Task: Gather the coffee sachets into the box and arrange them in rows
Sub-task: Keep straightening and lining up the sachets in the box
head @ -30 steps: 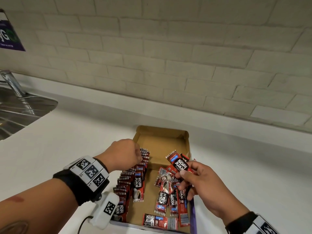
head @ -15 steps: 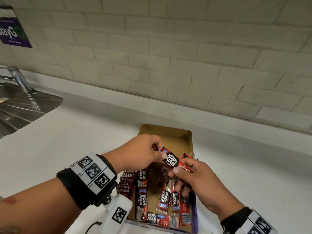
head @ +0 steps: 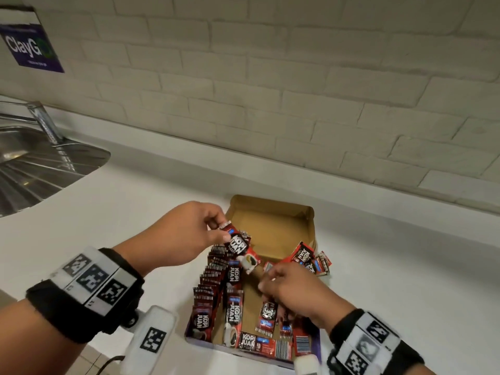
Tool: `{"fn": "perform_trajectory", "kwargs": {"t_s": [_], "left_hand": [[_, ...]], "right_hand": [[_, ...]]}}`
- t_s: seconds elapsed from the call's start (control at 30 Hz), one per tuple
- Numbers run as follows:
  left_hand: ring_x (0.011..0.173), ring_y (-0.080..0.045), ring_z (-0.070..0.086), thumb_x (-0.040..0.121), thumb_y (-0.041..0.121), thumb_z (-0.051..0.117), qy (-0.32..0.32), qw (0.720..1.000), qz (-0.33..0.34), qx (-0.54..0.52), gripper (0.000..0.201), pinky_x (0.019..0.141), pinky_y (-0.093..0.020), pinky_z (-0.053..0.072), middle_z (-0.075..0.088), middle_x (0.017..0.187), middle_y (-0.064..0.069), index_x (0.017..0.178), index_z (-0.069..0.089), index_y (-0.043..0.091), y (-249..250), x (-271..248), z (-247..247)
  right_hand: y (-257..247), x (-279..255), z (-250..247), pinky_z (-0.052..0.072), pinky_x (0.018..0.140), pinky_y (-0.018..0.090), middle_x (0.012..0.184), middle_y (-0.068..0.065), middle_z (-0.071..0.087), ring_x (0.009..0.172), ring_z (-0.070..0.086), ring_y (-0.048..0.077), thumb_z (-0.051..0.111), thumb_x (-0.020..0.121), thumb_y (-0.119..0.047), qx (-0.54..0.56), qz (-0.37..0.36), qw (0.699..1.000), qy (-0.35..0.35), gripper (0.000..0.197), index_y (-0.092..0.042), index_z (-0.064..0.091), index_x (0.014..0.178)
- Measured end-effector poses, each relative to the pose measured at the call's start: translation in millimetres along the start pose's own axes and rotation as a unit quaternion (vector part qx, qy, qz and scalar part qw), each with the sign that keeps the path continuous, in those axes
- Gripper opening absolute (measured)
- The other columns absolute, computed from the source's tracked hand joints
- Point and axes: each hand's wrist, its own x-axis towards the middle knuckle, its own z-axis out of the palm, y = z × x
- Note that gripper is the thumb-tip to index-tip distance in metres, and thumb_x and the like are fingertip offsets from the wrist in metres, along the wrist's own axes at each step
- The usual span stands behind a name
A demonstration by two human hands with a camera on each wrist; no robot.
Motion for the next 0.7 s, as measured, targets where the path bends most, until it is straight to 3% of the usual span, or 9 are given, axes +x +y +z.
{"fn": "perform_trajectory", "kwargs": {"t_s": [0.17,0.27,0.43,0.53,0.6,0.7], "left_hand": [[0.05,0.006,0.049,0.089,0.031,0.075,-0.051,0.997,-0.013,0.049,0.01,0.052,-0.012,0.034,0.054,0.056,0.038,0.087,0.069,0.024,-11.5,-23.2,-2.5],[0.051,0.009,0.05,0.089,0.031,0.075,-0.06,0.997,-0.022,0.046,0.009,0.052,-0.011,0.035,0.054,0.055,0.038,0.088,0.069,0.024,-15.7,-30.6,-2.4],[0.053,0.01,0.051,0.088,0.032,0.077,-0.074,0.996,-0.028,0.039,0.009,0.052,-0.01,0.034,0.055,0.056,0.038,0.086,0.07,0.027,-20.3,-35.0,-0.6],[0.056,0.012,0.052,0.086,0.032,0.078,-0.086,0.995,-0.026,0.049,0.01,0.054,-0.008,0.034,0.055,0.056,0.039,0.085,0.07,0.028,-21.7,-33.2,2.6],[0.06,0.013,0.053,0.085,0.035,0.079,-0.097,0.993,-0.023,0.065,0.011,0.055,-0.008,0.034,0.058,0.06,0.036,0.085,0.069,0.031,-21.2,-31.1,5.8],[0.076,0.005,0.06,0.084,0.04,0.079,-0.114,0.989,-0.026,0.091,0.015,0.065,-0.012,0.042,0.067,0.081,0.022,0.09,0.067,0.035,-17.9,-24.1,14.1]], "right_hand": [[-1.9,33.0,45.6,0.038,0.039,0.024,0.072,0.003,0.064,0.041,0.048,0.011,0.065,0.097,-0.022,-0.068,0.095,0.991,-0.072,0.023,-0.002,0.067,0.108],[1.8,49.3,58.3,0.042,0.041,0.025,0.071,0.004,0.068,0.041,0.052,0.01,0.065,0.097,-0.016,-0.088,0.094,0.99,-0.049,0.017,-0.004,0.065,0.109],[6.7,56.1,59.8,0.038,0.037,0.021,0.073,0.005,0.071,0.036,0.053,0.007,0.057,0.098,-0.005,-0.072,0.121,0.99,-0.033,0.028,-0.005,0.053,0.126],[4.5,43.4,48.8,0.035,0.038,0.022,0.065,0.002,0.067,0.037,0.047,0.008,0.062,0.097,-0.006,-0.057,0.107,0.991,-0.048,0.006,-0.007,0.064,0.103],[4.1,35.0,41.4,0.037,0.043,0.022,0.063,0.001,0.066,0.04,0.046,0.009,0.064,0.097,-0.009,-0.052,0.078,0.995,-0.044,0.01,-0.008,0.07,0.09],[5.6,28.8,34.0,0.044,0.054,0.023,0.07,0.003,0.07,0.052,0.055,0.012,0.067,0.097,-0.017,-0.055,0.03,0.998,0.013,0.014,-0.011,0.074,0.086]]}}
